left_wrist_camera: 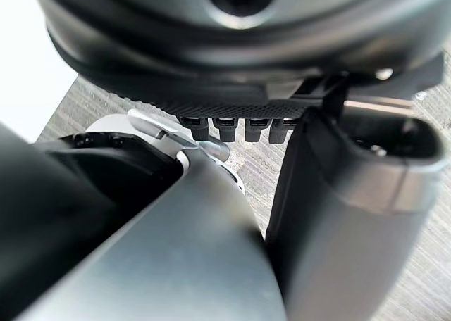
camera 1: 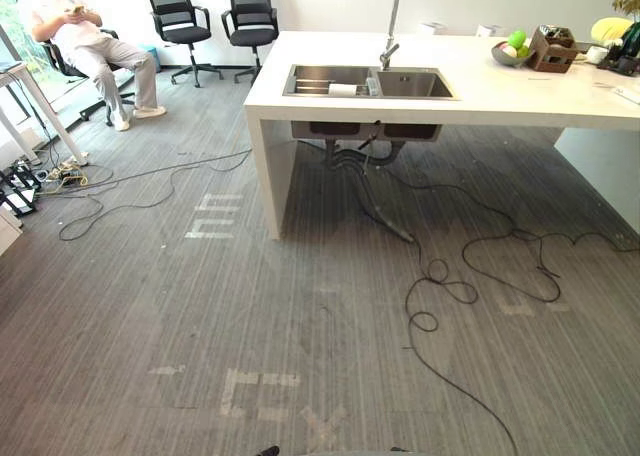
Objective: Walk over to the sink, pick up the cup, carry it to the dishwasher, place the cup inside the dishwasher, then close the dishwasher door
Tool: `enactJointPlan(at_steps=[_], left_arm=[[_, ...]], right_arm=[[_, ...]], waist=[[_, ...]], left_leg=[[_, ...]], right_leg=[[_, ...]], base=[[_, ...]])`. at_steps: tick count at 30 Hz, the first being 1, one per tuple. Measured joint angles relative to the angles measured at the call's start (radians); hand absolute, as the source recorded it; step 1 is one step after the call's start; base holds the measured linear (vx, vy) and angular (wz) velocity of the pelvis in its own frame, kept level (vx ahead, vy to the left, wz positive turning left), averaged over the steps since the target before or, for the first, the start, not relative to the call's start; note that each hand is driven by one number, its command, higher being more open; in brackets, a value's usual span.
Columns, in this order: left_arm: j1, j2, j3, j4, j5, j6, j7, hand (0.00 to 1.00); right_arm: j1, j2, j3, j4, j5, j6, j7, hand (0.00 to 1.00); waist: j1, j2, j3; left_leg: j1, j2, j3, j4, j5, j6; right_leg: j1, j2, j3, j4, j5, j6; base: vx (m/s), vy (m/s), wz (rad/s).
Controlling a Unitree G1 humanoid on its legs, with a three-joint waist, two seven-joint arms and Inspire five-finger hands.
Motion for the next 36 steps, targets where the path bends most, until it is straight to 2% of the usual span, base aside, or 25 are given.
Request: enactJointPlan(at_steps=[4,8,13,18,21,22,23,26,27,28,29,30,31,32,33,36], left_arm=[[0.001,-0.003,-0.009,0.013,-0.004,-0.041,-0.018,1.00],[0.001,-0.002,-0.019,0.013,-0.004,-0.065,-0.017,1.00],[0.002,-0.005,-0.020,0.016,-0.020,-0.078,0.018,1.00],[-0.001,-0.010,-0.017,0.017,-0.019,-0.100,0.121,1.00],[-0.003,-0.011,-0.014,0.016,-0.016,-0.099,0.121,1.00],[-0.006,-0.014,-0.008,0.015,-0.004,-0.100,0.111,1.00],[-0.008,-0.017,-0.005,0.013,0.005,-0.101,0.108,1.00],[-0.010,-0.020,-0.001,0.012,0.010,-0.120,0.109,1.00],[-0.011,-0.021,-0.001,0.012,-0.002,-0.121,0.112,1.00],[-0.012,-0.025,0.002,0.012,-0.031,-0.123,0.131,1.00],[-0.011,-0.023,0.004,0.011,-0.046,-0.123,0.140,1.00],[-0.012,-0.022,0.031,0.008,-0.063,-0.122,0.160,1.00],[-0.012,-0.022,0.050,0.007,-0.071,-0.121,0.173,1.00],[-0.007,-0.025,0.066,0.006,-0.089,-0.121,0.195,1.00],[-0.005,-0.032,0.079,0.003,-0.097,-0.120,0.206,1.00],[-0.006,-0.062,0.135,-0.015,-0.096,-0.121,0.255,1.00]], right_arm=[[-0.016,0.000,0.001,0.001,-0.101,-0.027,0.007,1.00],[-0.027,-0.001,0.006,0.002,-0.113,-0.030,0.050,1.00],[-0.039,-0.005,0.012,0.016,-0.098,-0.027,0.075,1.00],[-0.051,-0.005,0.012,0.028,-0.047,-0.027,0.077,1.00],[-0.055,-0.003,0.011,0.028,0.001,-0.029,0.077,1.00],[-0.056,-0.003,0.009,0.028,0.031,-0.029,0.079,1.00],[-0.056,-0.003,0.009,0.026,0.039,-0.029,0.079,1.00],[-0.055,-0.004,0.001,0.010,0.071,-0.051,0.068,1.00],[-0.054,-0.006,0.000,0.001,0.083,-0.063,0.062,1.00],[-0.055,-0.008,-0.015,-0.024,0.112,-0.089,0.054,1.00],[-0.055,-0.003,-0.031,-0.045,0.122,-0.096,0.052,1.00],[-0.055,0.006,-0.042,-0.078,0.144,-0.109,0.049,1.00],[-0.056,0.009,-0.042,-0.090,0.150,-0.118,0.050,1.00],[-0.055,0.017,-0.040,-0.097,0.166,-0.123,0.050,1.00],[-0.053,0.020,-0.041,-0.097,0.171,-0.125,0.049,1.00],[-0.054,0.029,-0.048,-0.096,0.188,-0.125,0.051,1.00]], waist=[[0.000,-0.001,0.002],[0.002,-0.004,0.007],[0.001,-0.008,0.010],[0.000,-0.007,0.015],[-0.002,-0.008,0.026],[-0.002,-0.006,0.032],[-0.002,-0.007,0.038],[-0.002,-0.012,0.056],[-0.003,-0.011,0.065],[-0.002,-0.009,0.074],[0.000,-0.014,0.076],[-0.004,-0.025,0.087],[-0.007,-0.036,0.095],[-0.009,-0.043,0.102],[-0.010,-0.043,0.102],[-0.013,-0.036,0.112]], left_leg=[[-0.002,0.000,-0.010,-0.001,0.008,0.000],[-0.007,-0.001,-0.017,-0.002,0.014,0.008],[-0.014,-0.004,-0.017,-0.002,0.015,0.009],[-0.014,-0.004,-0.022,-0.002,0.015,0.010],[-0.004,-0.007,-0.041,-0.002,0.017,0.009],[-0.001,-0.008,-0.048,-0.002,0.018,0.009],[0.000,-0.009,-0.051,-0.002,0.019,0.009],[0.007,-0.027,-0.067,-0.002,0.012,0.021],[0.012,-0.034,-0.071,-0.002,0.004,0.036],[0.012,-0.039,-0.065,0.002,0.000,0.062],[0.011,-0.045,-0.063,0.003,-0.001,0.065],[0.020,-0.060,-0.068,0.005,-0.003,0.078],[0.029,-0.064,-0.072,0.012,-0.007,0.084],[0.050,-0.060,-0.084,0.016,-0.012,0.097],[0.061,-0.055,-0.095,0.016,-0.016,0.101],[0.072,-0.037,-0.113,0.030,-0.041,0.097]], right_leg=[[0.003,0.000,-0.011,-0.001,-0.001,0.001],[0.003,0.000,-0.019,-0.007,0.001,-0.002],[0.003,0.001,-0.020,-0.021,0.011,-0.009],[0.011,0.002,-0.027,-0.031,0.019,-0.013],[0.028,-0.001,-0.046,-0.030,0.017,-0.010],[0.027,-0.005,-0.054,-0.014,0.010,0.000],[0.023,-0.008,-0.060,0.003,0.003,0.007],[-0.033,-0.053,-0.077,0.167,-0.076,0.033],[-0.062,-0.075,-0.079,0.251,-0.099,0.060],[-0.169,-0.117,-0.067,0.472,-0.115,0.078],[-0.225,-0.142,-0.066,0.590,-0.109,0.052],[-0.325,-0.193,-0.066,0.791,-0.074,-0.030],[-0.358,-0.203,-0.064,0.862,-0.075,-0.029],[-0.375,-0.210,-0.072,0.898,-0.090,-0.014],[-0.374,-0.207,-0.094,0.866,-0.103,-0.011],[-0.376,-0.165,-0.131,0.593,-0.102,-0.005]], base=[[-0.07,-0.026,0.07],[-0.07,-0.021,0.07],[-0.02,-0.007,0.00],[0.00,-0.009,0.03],[-0.02,-0.023,0.17],[-0.05,-0.016,0.21],[-0.07,-0.002,0.19],[-0.06,0.041,0.20],[-0.05,0.094,0.13],[-0.05,0.094,0.08],[-0.05,0.097,0.09],[-0.01,0.039,0.12],[0.02,0.043,0.25],[0.06,0.036,0.31],[0.15,0.055,0.35],[0.23,0.003,0.17]])
